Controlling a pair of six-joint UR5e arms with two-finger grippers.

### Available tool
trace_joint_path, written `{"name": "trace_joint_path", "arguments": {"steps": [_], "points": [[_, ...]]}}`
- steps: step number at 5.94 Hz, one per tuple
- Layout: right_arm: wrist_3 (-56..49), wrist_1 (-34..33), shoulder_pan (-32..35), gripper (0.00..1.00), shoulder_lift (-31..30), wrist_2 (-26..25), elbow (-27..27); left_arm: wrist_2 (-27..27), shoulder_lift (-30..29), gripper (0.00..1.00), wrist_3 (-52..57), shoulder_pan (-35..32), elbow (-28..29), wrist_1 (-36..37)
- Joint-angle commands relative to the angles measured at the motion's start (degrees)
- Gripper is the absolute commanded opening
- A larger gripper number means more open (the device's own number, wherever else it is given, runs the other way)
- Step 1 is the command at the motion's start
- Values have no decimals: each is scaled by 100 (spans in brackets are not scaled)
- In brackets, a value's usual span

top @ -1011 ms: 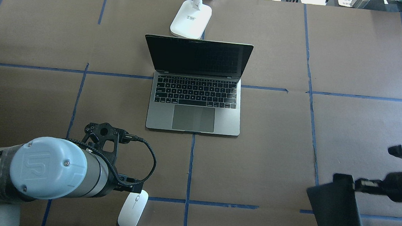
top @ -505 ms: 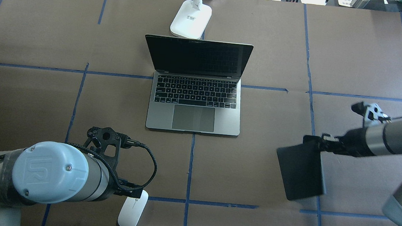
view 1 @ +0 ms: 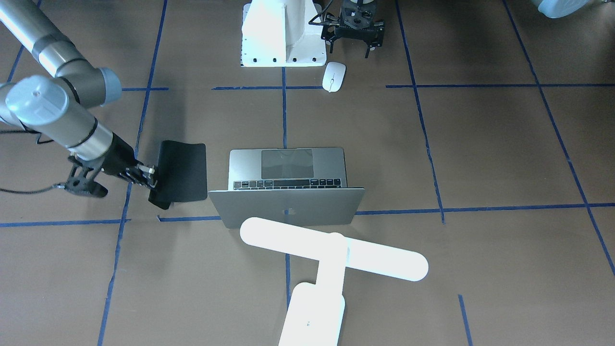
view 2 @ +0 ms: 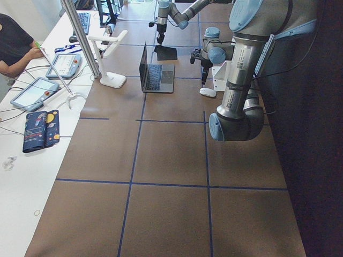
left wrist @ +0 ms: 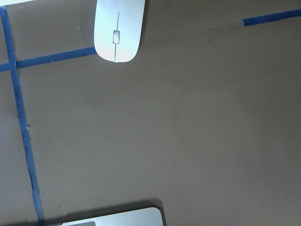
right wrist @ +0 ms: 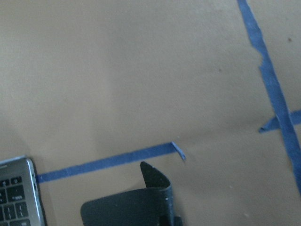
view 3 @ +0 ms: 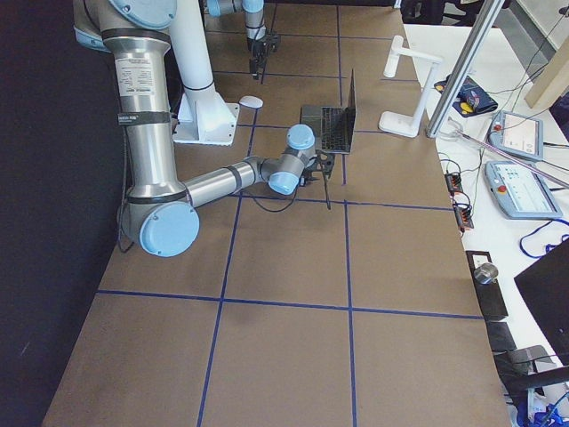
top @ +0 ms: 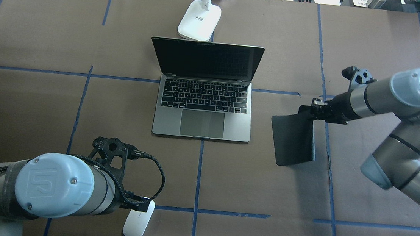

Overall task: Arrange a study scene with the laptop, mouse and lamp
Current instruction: 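Grasp the black mouse pad with the right gripper and lift it, then place the pad beside the laptop while the left gripper grasps the mouse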

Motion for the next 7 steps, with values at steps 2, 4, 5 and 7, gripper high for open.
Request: {"name": "trace_joint_path", "arguments": {"steps": [2, 4, 5, 7], "points": [[-12, -15, 105, 32, 537, 44, -564, 26, 17, 100, 635, 178, 133, 11], [-4, -42, 331, 100, 520, 392, -494, 308, 343, 100, 753, 601, 482, -556], [-4, -33, 612, 100, 468, 752, -389, 273, 317, 100, 692, 610, 955, -1152], [-4, -33, 685, 100, 284, 843, -47, 264, 299, 100, 473, 628, 1213, -1790]]}}
